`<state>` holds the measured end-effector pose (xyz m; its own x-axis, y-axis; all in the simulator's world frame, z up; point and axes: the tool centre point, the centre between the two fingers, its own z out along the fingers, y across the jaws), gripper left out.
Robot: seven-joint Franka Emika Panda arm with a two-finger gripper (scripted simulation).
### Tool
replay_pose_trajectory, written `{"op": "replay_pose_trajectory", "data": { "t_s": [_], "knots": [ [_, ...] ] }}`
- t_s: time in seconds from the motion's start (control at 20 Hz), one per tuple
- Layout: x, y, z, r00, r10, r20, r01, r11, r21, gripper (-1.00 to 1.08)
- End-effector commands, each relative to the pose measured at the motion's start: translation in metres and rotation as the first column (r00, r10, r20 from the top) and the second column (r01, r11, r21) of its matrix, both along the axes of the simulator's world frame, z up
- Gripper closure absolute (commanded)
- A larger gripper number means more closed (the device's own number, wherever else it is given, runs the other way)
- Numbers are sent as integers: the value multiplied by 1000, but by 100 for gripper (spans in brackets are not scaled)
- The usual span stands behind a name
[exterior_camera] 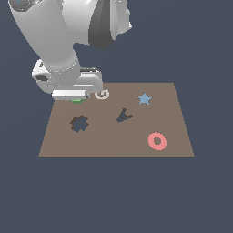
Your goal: Insert a designated object into the corresponding slot on a board.
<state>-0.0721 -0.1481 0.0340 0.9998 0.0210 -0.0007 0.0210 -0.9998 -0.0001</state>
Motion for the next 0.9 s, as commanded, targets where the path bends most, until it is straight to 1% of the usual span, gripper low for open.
{"op": "replay_pose_trajectory", "data": {
  "t_s": [0.0, 0.2, 0.3, 0.4, 0.6, 0.7, 0.85],
  "knots": [
    [2, 4, 0, 998, -68, 1, 68, 998, 0, 108],
    [5, 12, 1, 981, -196, 1, 196, 981, 0, 108],
    [8, 16, 1, 964, -266, 1, 266, 964, 0, 108],
    [11, 20, 1, 941, -337, 1, 337, 941, 0, 108],
    [17, 27, 2, 881, -473, 1, 473, 881, 0, 108],
    [21, 30, 2, 843, -538, 1, 538, 843, 0, 108],
    [27, 34, 3, 777, -630, 1, 630, 777, 1, 108]
  ]
}}
